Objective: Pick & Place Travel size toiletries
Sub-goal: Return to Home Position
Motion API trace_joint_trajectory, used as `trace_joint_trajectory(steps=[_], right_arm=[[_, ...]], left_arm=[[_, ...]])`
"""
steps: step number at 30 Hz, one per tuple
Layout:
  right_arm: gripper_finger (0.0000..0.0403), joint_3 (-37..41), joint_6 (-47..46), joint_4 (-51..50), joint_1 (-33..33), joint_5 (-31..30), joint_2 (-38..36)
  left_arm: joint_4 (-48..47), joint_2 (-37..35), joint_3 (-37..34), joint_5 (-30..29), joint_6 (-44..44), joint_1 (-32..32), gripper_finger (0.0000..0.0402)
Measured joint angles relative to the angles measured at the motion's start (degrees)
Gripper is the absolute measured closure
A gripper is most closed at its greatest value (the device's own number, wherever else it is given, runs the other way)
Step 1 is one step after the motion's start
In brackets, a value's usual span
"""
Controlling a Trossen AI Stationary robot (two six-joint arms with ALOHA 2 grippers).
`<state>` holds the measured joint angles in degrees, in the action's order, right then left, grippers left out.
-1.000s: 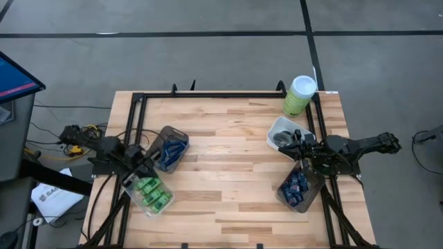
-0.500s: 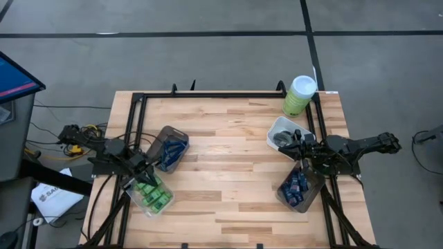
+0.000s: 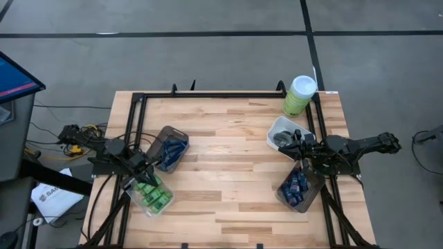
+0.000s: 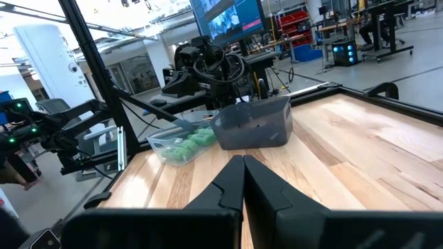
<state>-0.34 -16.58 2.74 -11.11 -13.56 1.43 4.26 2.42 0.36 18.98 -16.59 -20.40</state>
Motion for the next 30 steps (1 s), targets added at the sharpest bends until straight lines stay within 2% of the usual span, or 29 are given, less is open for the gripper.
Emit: trace_joint_trajectory(steps=[30], right_arm=[[0.0403,0.0,0.0,0.0,0.0,0.0,0.0]], left_arm=[[0.7,0.0,0.0,0.3,0.0,0.0,0.0394]])
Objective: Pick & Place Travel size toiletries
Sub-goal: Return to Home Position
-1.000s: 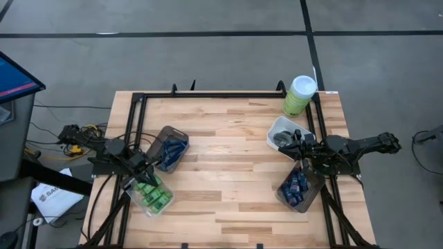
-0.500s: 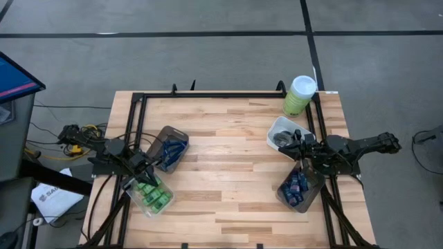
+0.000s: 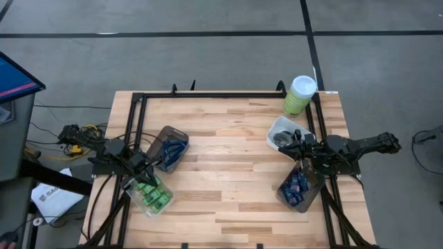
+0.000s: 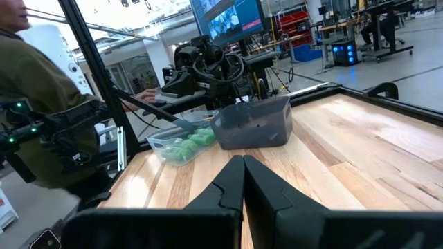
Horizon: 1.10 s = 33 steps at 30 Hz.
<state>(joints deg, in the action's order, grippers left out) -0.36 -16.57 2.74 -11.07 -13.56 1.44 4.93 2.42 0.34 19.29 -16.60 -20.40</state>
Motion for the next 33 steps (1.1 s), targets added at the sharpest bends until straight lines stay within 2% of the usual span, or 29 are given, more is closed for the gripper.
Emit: trace_joint_trajectory(steps=[33], right_arm=[[0.0403,0.0,0.0,0.0,0.0,0.0,0.0]], left_arm=[[0.7,0.0,0.0,-0.3,0.0,0.0,0.0394]])
